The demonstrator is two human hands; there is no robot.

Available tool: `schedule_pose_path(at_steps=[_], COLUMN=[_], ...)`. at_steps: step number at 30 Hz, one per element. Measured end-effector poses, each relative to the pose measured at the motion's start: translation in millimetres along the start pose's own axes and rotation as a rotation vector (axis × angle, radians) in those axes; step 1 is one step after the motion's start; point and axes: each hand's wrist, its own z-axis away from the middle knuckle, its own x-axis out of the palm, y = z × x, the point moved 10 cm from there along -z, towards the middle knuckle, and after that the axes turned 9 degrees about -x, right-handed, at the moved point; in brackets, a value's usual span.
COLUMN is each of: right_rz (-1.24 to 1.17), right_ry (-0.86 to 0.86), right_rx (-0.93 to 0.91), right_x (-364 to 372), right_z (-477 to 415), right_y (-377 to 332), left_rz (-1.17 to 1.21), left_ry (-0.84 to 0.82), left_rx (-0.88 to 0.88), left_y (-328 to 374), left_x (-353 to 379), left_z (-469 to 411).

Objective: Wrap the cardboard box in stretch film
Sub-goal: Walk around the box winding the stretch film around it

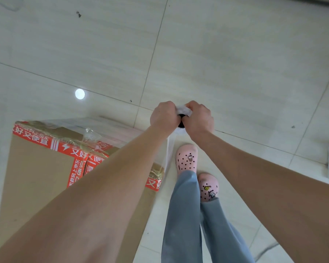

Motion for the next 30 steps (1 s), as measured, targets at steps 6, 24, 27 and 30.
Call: schedule_pose_path(at_steps=[6, 24, 27, 30], right_rz=[0.074, -0.167, -0.103, 0.031], right_ry=[-0.018, -0.101, -0.102, -0.106], right_rx=[-0.068, 0.148, 0.111, 0.012], right_x=[-0.1, 39.2, 32.7, 24.7], right_z=[-8.1, -16.3, -21.5, -31.3], right_y=[-11.8, -40.3, -44.9, -61.1], left_rz=[0.016, 0.166, 0.029, -0.021], left_ry=[0.035, 0.031, 0.092, 0.087], left_rx=[0.001, -0.193, -0.043, -0.023], left_y=[-2.5, -73.9, -48.0, -39.4], left_x=[-9.8, -32.2, -45.8, -54.4], left_z=[-3.1, -19.0, -20.8, -23.8])
